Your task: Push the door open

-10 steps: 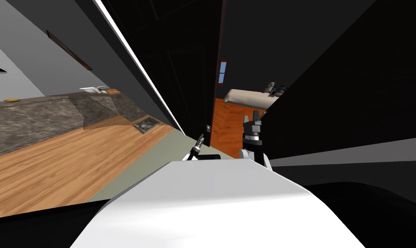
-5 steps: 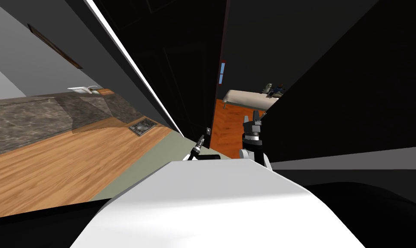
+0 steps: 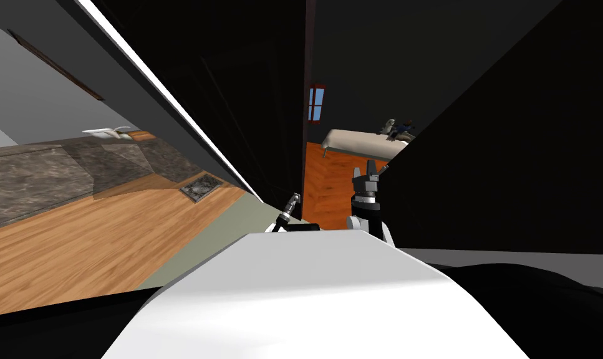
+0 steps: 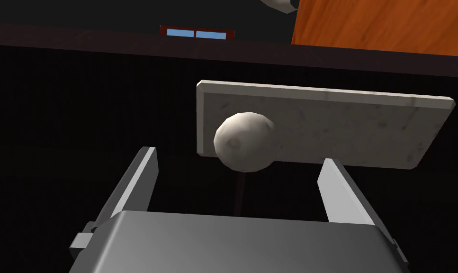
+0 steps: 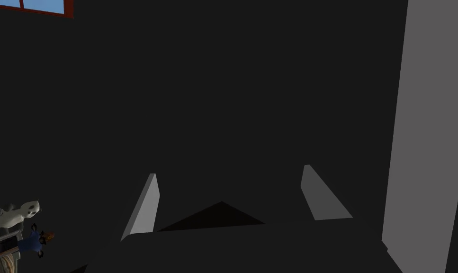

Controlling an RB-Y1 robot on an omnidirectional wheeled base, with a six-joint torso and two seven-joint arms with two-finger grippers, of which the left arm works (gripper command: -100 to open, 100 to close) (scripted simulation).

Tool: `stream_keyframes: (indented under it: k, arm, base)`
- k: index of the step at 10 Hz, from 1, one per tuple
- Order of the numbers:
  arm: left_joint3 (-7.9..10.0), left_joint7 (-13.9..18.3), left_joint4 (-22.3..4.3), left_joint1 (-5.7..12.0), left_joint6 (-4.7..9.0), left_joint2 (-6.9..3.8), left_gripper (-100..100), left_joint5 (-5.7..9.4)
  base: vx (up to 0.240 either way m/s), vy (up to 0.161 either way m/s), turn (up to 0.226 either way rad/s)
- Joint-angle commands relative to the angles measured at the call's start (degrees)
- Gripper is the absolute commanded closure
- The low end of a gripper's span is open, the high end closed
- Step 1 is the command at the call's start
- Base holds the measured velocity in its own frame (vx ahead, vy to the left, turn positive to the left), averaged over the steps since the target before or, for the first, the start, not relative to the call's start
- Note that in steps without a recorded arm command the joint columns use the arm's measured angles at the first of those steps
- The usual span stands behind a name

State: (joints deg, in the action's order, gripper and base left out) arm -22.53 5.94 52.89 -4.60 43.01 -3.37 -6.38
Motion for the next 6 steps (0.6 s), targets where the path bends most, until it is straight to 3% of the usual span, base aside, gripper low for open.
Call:
stream_keyframes:
  k: [1,2,3,6]
  arm:
    - [0.22,-0.1,-0.4,0.12,0.26,0.44,-100,0.09]
    - [0.14,-0.1,-0.3,0.08,0.14,0.27,-100,0.05]
    - [0.14,-0.1,-0.3,0.08,0.14,0.27,100,0.05]
    - [0.14,-0.1,-0.3,0.08,0.14,0.27,100,0.05]
  base:
    - [0.184,-0.107,-0.026]
    - [0.07,-0.047,0.016]
    - [-0.014,0.008,-0.005]
    - [-0.017,0.012,-0.007]
